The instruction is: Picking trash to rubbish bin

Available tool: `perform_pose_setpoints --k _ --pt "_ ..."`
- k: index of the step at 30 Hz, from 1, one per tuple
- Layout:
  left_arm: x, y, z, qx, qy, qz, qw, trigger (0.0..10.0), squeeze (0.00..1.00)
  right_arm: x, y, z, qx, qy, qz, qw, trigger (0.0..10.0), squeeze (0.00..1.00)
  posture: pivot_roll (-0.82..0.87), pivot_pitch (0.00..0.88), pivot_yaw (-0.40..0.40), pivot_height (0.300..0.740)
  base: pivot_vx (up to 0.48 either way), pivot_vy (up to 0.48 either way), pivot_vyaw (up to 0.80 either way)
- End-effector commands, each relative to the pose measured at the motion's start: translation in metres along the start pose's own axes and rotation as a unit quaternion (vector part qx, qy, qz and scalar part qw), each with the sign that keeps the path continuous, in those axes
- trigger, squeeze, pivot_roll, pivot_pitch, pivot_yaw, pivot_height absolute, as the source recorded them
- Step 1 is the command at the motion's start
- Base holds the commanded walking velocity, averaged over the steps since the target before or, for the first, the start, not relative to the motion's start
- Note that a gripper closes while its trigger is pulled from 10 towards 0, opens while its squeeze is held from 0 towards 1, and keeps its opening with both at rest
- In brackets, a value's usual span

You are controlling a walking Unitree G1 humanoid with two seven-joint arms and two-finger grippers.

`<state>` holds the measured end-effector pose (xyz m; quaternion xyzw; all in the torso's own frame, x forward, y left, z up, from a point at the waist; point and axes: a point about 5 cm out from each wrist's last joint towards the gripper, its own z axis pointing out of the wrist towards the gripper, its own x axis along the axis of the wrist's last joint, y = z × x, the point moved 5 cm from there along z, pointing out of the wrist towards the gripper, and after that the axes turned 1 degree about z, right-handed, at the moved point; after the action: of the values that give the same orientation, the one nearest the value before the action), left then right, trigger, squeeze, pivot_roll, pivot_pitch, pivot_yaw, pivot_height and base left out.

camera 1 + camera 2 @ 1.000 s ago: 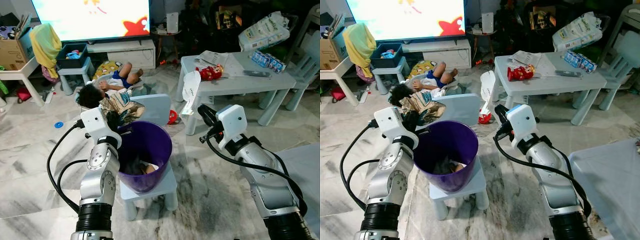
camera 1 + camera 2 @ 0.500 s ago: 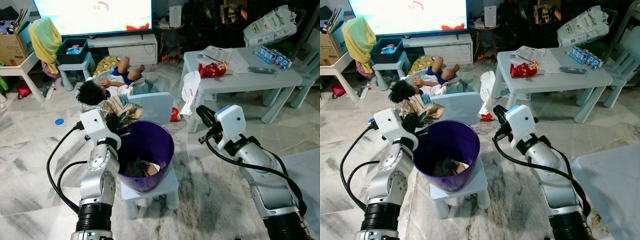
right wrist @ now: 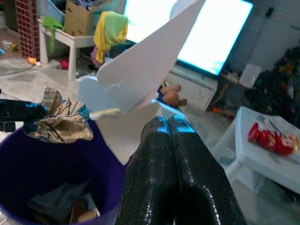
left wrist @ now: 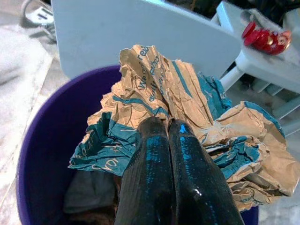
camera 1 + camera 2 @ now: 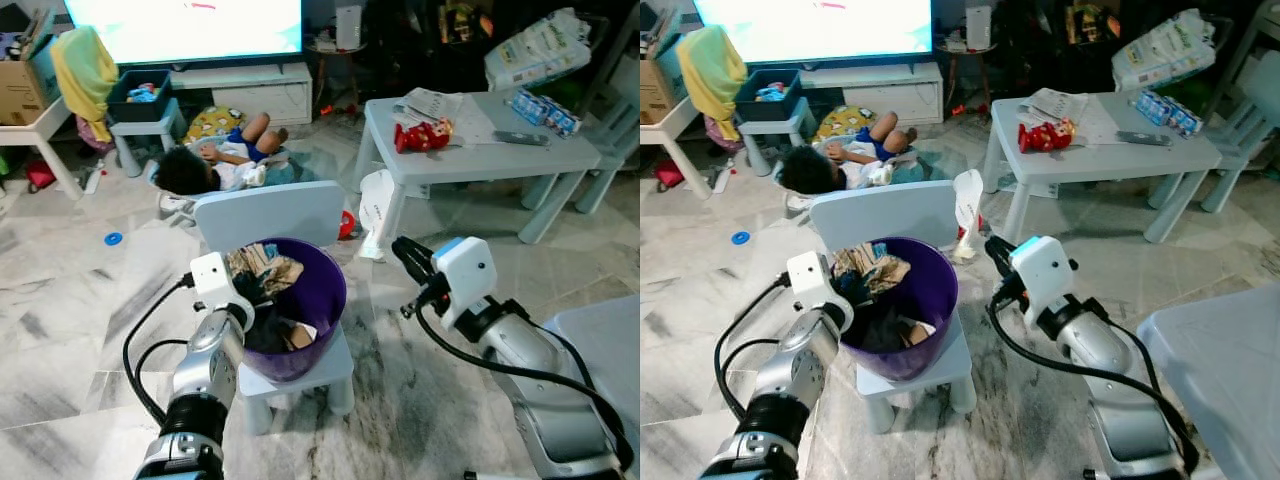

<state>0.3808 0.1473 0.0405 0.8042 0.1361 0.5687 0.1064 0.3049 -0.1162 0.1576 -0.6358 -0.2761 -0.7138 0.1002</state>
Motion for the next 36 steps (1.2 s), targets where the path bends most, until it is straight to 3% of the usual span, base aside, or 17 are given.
perform_pose_setpoints --k 1,6,13,18,22,23,24,25,26,29,31,32,33,34,36 --pt "0.0 -0.003 0.002 0.005 0.001 0.002 1.0 10.0 1.0 0.006 -0.001 -0.004 0.003 0.002 -0.003 1.0 10.0 0.0 -0.22 0.131 -0.026 0.74 0.0 0.0 0.0" --pt "-0.005 -0.012 0.005 0.025 -0.009 -0.015 1.0 10.0 1.0 0.004 -0.003 -0.012 -0.001 -0.01 0.0 1.0 10.0 0.0 -0.23 0.141 -0.024 0.74 0.0 0.0 0.0" --pt "-0.001 -0.021 0.005 0.036 0.005 -0.019 0.999 10.0 1.0 0.004 -0.006 -0.006 0.001 -0.012 0.01 1.0 10.0 0.0 -0.19 0.139 -0.029 0.74 0.0 0.0 0.0" --pt "0.012 -0.028 -0.002 0.057 0.053 0.033 0.996 10.0 1.0 -0.002 -0.003 0.012 -0.015 -0.002 0.037 0.999 10.0 0.0 -0.11 0.119 -0.029 0.74 0.0 0.0 0.0" --pt "0.014 -0.031 -0.016 0.062 0.082 0.059 0.993 10.0 1.0 -0.011 -0.003 0.03 -0.029 -0.002 0.073 0.997 10.0 0.0 -0.03 0.107 -0.029 0.74 0.0 0.0 0.0" --pt "0.013 -0.033 -0.023 0.064 0.09 0.068 0.992 10.0 1.0 -0.015 -0.005 0.037 -0.029 -0.004 0.083 0.996 10.0 0.0 0.0 0.107 -0.028 0.74 0.0 0.0 0.0" --pt "0.009 -0.039 -0.041 0.066 0.098 0.078 0.99 10.0 1.0 -0.022 -0.012 0.051 -0.021 -0.009 0.09 0.996 10.0 0.0 0.04 0.104 -0.026 0.74 0.0 0.0 0.0" --pt "0.009 -0.039 -0.041 0.066 0.098 0.078 0.99 10.0 1.0 -0.022 -0.012 0.051 -0.021 -0.009 0.09 0.996 10.0 0.0 0.04 0.104 -0.026 0.74 0.0 0.0 0.0" --pt "0.005 -0.044 -0.054 0.066 0.098 0.088 0.989 10.0 1.0 -0.028 -0.018 0.06 -0.015 -0.014 0.093 0.995 10.0 0.0 0.07 0.106 -0.026 0.74 0.0 0.0 0.0" --pt "0.001 -0.05 -0.071 0.068 0.097 0.104 0.988 10.0 1.0 -0.035 -0.026 0.071 -0.009 -0.019 0.108 0.994 10.0 0.0 0.1 0.107 -0.026 0.74 0.0 0.0 0.0" --pt "-0.003 -0.052 -0.091 0.056 0.09 0.12 0.987 10.0 1.0 -0.044 -0.035 0.082 -0.003 -0.029 0.127 0.991 10.0 0.0 0.13 0.108 -0.027 0.74 0.0 0.0 0.0" --pt "-0.003 -0.052 -0.091 0.056 0.09 0.12 0.987 10.0 1.0 -0.044 -0.035 0.082 -0.003 -0.029 0.127 0.991 10.0 0.0 0.13 0.108 -0.027 0.74 0.0 0.0 0.0" --pt "-0.004 -0.051 -0.106 0.035 0.091 0.138 0.986 10.0 0.07 -0.052 -0.046 0.09 0.003 -0.044 0.152 0.987 10.0 0.0 0.16 0.112 -0.028 0.74 0.0 0.0 0.0" --pt "-0.004 -0.052 -0.117 0.03 0.085 0.149 0.985 10.0 0.0 -0.058 -0.056 0.095 0.01 -0.054 0.169 0.984 10.0 0.0 0.18 0.114 -0.028 0.74 0.0 0.0 0.0" --pt "-0.004 -0.055 -0.123 0.033 0.079 0.156 0.984 10.0 0.0 -0.062 -0.064 0.098 0.018 -0.06 0.18 0.982 10.0 0.0 0.19 0.116 -0.027 0.74 0.0 0.0 0.0"
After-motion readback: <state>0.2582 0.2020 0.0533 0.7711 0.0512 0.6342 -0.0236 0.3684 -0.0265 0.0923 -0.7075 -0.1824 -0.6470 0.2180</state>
